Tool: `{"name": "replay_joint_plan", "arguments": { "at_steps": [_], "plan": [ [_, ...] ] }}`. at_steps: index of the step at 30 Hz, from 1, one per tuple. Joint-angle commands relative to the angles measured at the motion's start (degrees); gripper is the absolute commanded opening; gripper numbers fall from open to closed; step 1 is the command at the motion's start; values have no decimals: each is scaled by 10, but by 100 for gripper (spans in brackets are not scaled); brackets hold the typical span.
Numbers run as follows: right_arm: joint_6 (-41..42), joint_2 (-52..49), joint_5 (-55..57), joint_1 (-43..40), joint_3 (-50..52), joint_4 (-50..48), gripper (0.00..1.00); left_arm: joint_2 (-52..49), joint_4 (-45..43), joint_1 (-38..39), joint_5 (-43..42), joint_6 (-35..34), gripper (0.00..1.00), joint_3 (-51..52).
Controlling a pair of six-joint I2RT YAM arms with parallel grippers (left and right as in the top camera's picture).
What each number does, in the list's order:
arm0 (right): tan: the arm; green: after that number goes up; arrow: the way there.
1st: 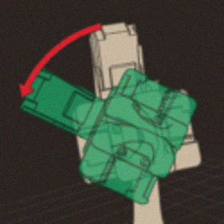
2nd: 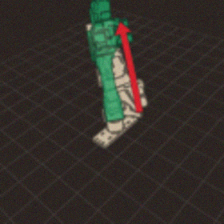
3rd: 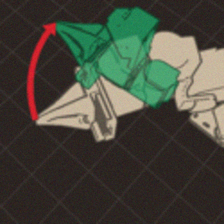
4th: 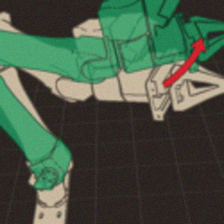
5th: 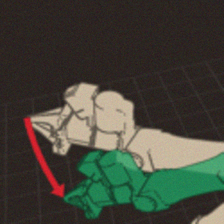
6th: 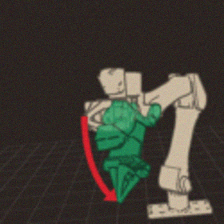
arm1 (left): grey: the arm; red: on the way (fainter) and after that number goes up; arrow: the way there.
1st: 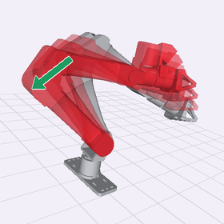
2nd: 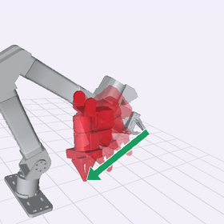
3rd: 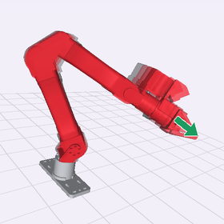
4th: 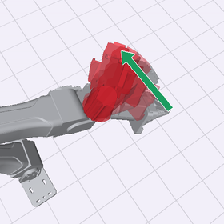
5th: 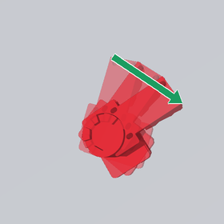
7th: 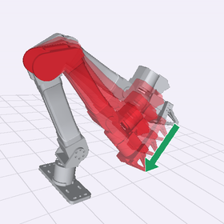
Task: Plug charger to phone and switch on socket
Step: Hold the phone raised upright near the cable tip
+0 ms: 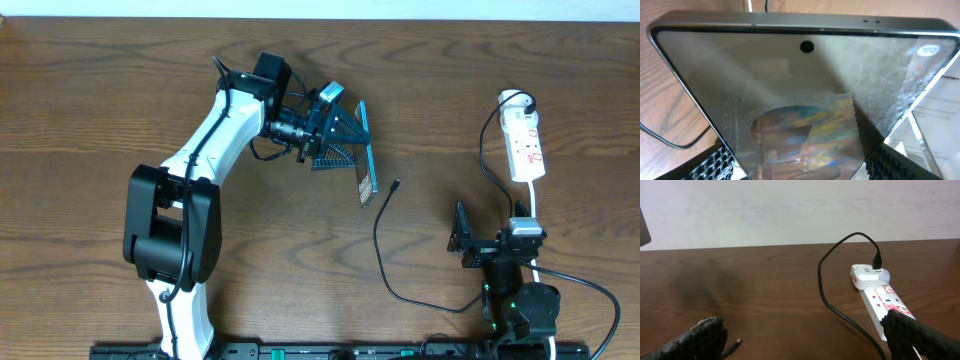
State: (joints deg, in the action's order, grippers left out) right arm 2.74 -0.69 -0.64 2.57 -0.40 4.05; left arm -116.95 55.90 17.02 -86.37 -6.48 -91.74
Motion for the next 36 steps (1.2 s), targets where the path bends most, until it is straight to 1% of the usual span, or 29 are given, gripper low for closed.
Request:
{"name": "replay_joint_plan", "arguments": {
  "at_steps": [1, 7, 8, 10, 36],
  "plan": [
    [-5, 3, -3, 9, 1, 2, 99, 3, 1, -2, -38, -52, 33, -15],
    [-5, 3, -3, 9, 1, 2, 99, 3, 1, -4, -38, -68, 32, -15],
    [-5, 3, -3, 9, 1, 2, 99, 3, 1, -4, -38, -68, 28, -15],
    [-5, 3, -3, 9, 1, 2, 99, 3, 1, -4, -38, -68, 26, -15],
    [-7, 3, -1, 9, 1, 2, 99, 3, 1, -4, -37, -87, 26, -15]
  ]
}}
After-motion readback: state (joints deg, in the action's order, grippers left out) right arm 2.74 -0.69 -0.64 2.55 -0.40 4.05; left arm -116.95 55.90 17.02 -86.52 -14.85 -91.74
